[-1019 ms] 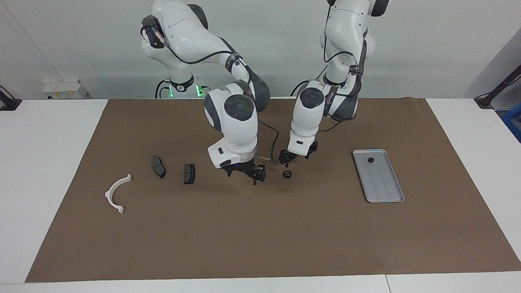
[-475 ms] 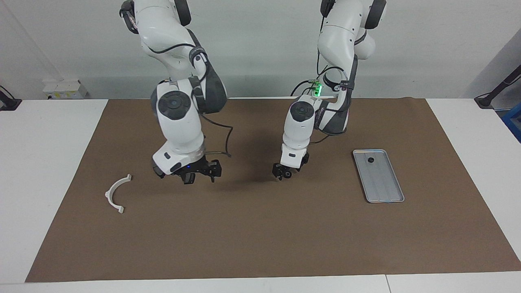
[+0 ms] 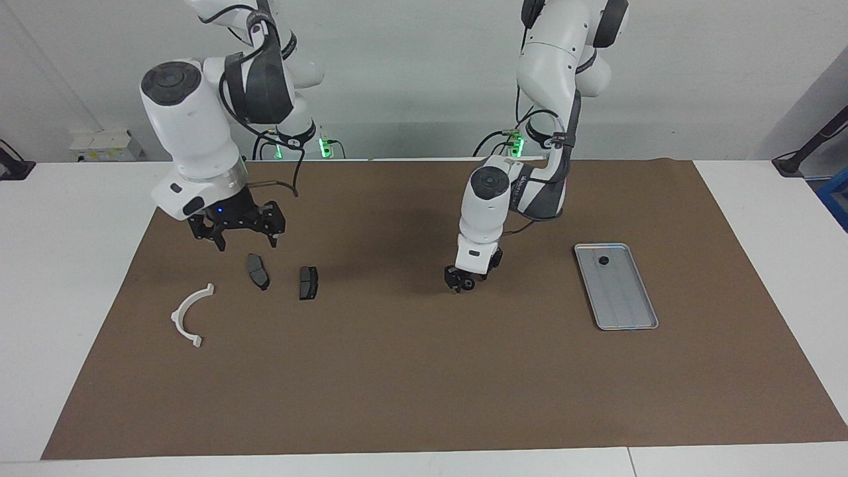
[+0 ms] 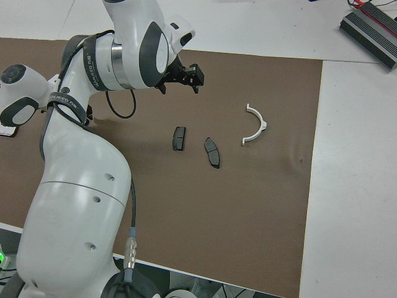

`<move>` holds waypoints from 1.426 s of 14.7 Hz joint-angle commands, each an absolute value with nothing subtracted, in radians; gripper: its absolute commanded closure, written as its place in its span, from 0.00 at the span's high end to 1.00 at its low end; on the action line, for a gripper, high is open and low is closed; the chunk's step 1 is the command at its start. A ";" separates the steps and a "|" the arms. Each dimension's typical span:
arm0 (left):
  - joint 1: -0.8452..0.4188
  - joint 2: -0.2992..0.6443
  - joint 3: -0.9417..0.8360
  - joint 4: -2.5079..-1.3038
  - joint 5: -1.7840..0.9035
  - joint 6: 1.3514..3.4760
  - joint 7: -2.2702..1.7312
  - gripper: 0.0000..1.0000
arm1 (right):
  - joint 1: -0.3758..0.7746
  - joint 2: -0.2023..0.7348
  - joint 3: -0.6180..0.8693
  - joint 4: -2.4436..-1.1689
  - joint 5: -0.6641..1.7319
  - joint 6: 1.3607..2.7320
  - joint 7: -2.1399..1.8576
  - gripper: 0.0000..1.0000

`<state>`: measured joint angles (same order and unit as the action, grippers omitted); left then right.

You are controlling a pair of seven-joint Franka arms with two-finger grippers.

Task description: Pick bearing gear from pile to tray

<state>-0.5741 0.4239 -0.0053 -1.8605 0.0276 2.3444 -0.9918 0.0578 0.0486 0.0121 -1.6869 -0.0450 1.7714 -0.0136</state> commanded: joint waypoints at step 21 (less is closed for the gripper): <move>-0.029 0.330 0.006 -1.862 0.017 2.195 0.037 0.00 | 0.000 -0.077 0.014 -1.626 0.000 1.589 -0.049 1.00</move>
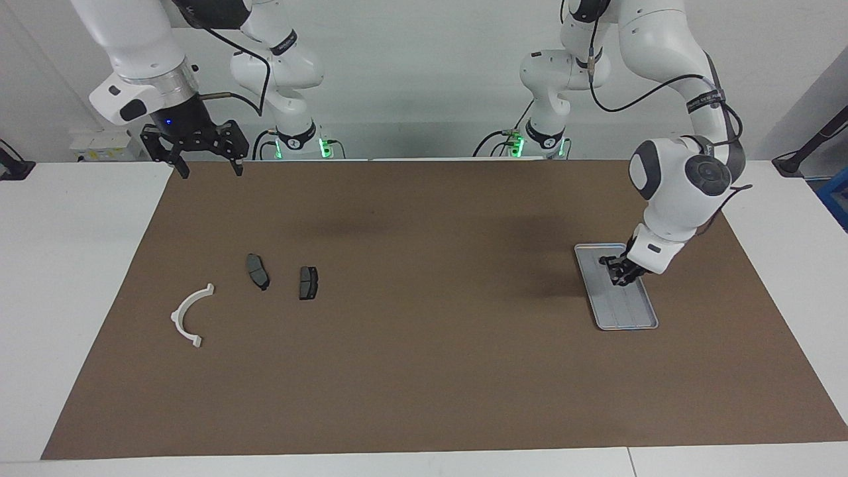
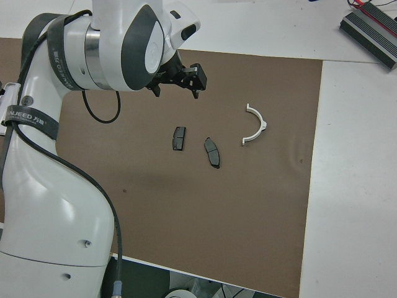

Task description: Pick bearing gear from pile to tray

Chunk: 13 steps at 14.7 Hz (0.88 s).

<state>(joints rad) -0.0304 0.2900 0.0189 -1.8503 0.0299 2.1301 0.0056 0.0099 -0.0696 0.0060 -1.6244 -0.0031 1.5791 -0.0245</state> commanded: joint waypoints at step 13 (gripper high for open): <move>0.005 0.367 0.005 -1.959 -0.055 2.359 0.071 0.23 | 0.005 -0.081 0.014 -1.626 0.000 1.582 -0.046 1.00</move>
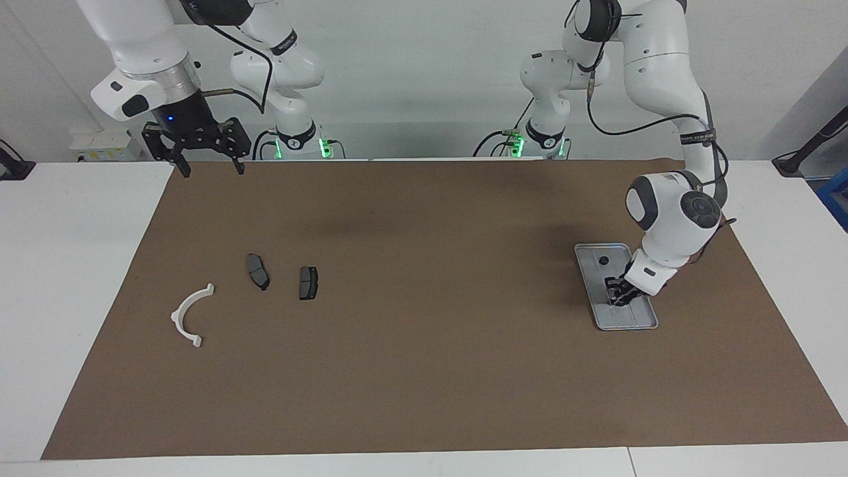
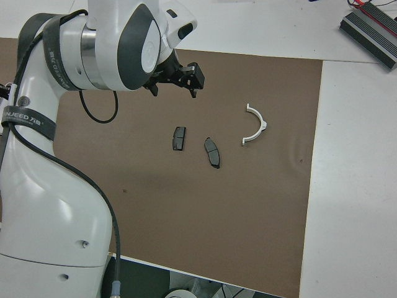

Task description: Pick bearing gear from pile to tray

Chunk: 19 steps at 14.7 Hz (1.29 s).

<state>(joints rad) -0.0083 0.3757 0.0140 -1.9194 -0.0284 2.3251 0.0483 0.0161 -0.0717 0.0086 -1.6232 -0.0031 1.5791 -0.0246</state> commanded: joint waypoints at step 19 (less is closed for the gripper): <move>-0.031 -0.045 0.045 -1.754 -0.002 1.684 0.035 1.00 | 0.012 -0.087 0.015 -1.626 0.002 1.592 -0.044 1.00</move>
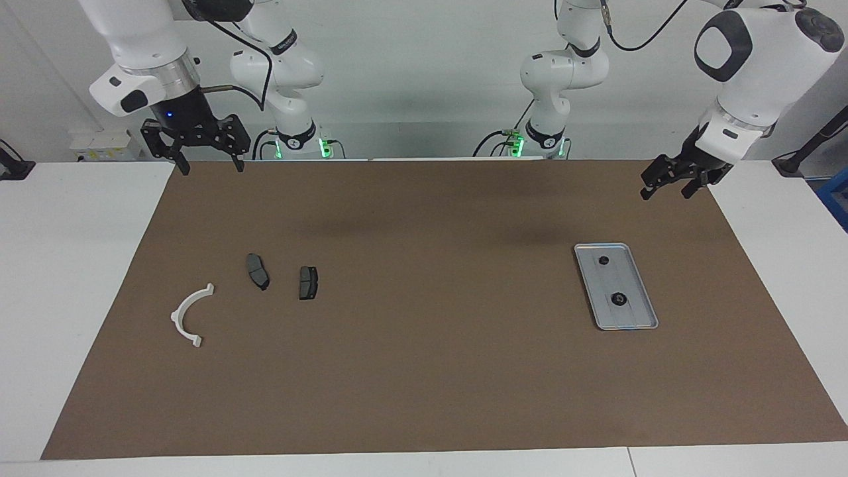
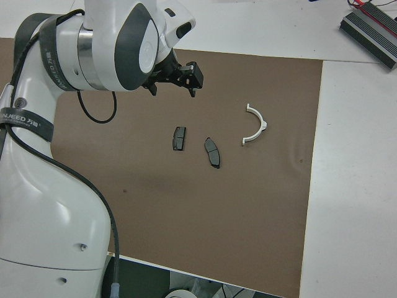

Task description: Pick bearing gear from pile to tray

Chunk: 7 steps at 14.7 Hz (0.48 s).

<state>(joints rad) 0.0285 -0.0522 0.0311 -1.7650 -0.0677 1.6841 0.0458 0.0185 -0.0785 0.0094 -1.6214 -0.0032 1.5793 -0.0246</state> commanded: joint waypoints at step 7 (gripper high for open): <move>-0.061 -0.002 0.044 -1.668 -0.040 1.640 -0.023 1.00 | 0.006 -0.087 0.017 -1.631 0.002 1.601 -0.046 1.00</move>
<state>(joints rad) -0.0352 -0.0276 0.0280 -1.7164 -0.0303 1.6831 0.0234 0.0184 -0.0785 0.0099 -1.6214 -0.0032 1.5901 -0.0246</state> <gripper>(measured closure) 0.000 0.000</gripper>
